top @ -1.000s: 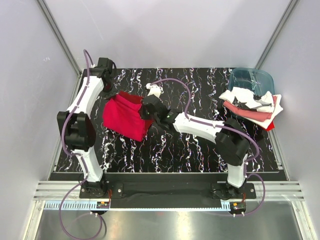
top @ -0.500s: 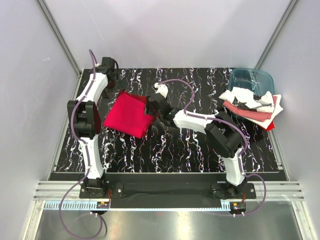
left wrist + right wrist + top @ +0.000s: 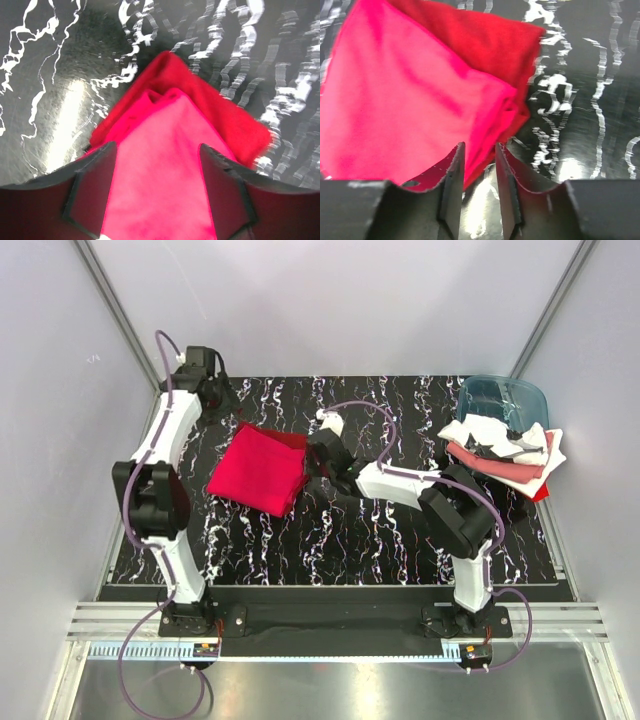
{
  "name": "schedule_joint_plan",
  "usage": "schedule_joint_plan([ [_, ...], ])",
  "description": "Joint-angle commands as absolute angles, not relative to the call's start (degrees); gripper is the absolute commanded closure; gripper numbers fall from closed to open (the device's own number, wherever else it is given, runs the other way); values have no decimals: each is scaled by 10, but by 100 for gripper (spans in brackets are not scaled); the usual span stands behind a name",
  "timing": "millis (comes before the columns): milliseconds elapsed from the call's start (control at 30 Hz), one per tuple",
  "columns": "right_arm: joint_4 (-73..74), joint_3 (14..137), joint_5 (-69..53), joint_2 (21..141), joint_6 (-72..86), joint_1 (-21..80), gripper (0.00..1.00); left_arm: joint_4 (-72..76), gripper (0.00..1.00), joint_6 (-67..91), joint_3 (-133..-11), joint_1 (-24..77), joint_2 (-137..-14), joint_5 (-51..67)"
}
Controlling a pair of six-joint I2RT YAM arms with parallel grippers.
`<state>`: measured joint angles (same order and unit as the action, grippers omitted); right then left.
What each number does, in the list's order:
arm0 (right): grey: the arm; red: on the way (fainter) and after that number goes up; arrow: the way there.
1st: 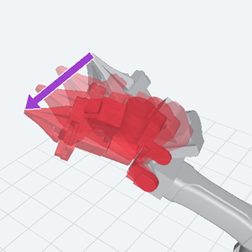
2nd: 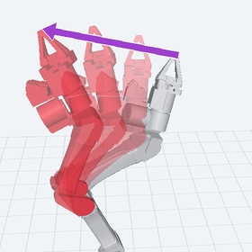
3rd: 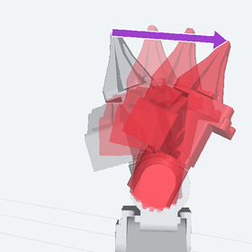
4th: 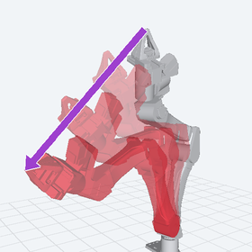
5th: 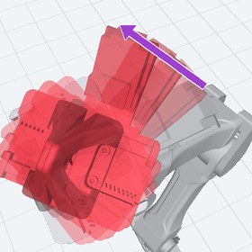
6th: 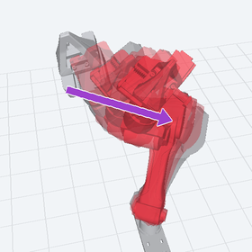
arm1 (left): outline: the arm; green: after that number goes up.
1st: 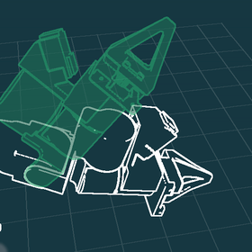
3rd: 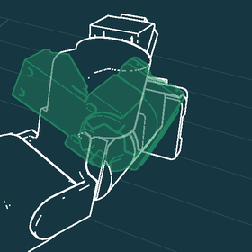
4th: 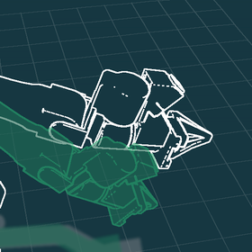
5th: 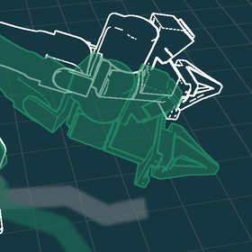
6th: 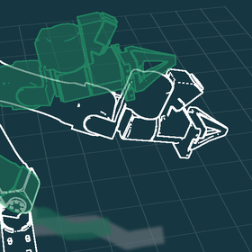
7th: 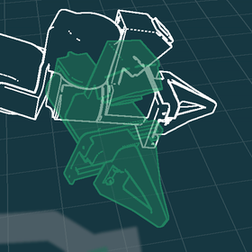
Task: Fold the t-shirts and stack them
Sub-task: Neatly place the folded tshirt to the corner
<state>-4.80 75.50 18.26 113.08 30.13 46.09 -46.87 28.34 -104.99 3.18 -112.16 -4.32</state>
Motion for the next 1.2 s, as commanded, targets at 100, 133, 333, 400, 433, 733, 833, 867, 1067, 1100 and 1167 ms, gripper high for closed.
schedule_joint_plan([
  [100,-90,780,53,1111,307,456,68,-411,49,313,-1015,31,-1091,49],
  [133,-84,799,46,1119,310,455,68,-410,51,316,-1016,31,-1101,65],
  [333,-60,842,17,1197,356,430,72,-387,61,339,-1016,31,-1176,83],
  [400,-71,835,4,1208,373,415,72,-374,63,343,-1019,30,-1200,83],
  [433,-69,836,-14,1222,391,399,72,-373,64,348,-1020,30,-1208,82],
  [733,-36,833,-4,1236,389,365,73,-348,64,345,-1033,18,-1238,62],
  [833,-31,817,24,1200,372,365,63,-359,55,344,-1032,17,-1202,26],
  [867,-32,811,25,1188,367,365,59,-361,47,344,-1028,17,-1177,21],
  [1067,-33,748,31,1086,336,364,37,-308,25,377,-955,32,-1047,25],
  [1100,-33,726,36,1072,332,365,34,-299,20,385,-924,43,-1031,33],
  [1167,-40,701,40,1032,316,365,24,-268,11,414,-890,59,-981,37],
])
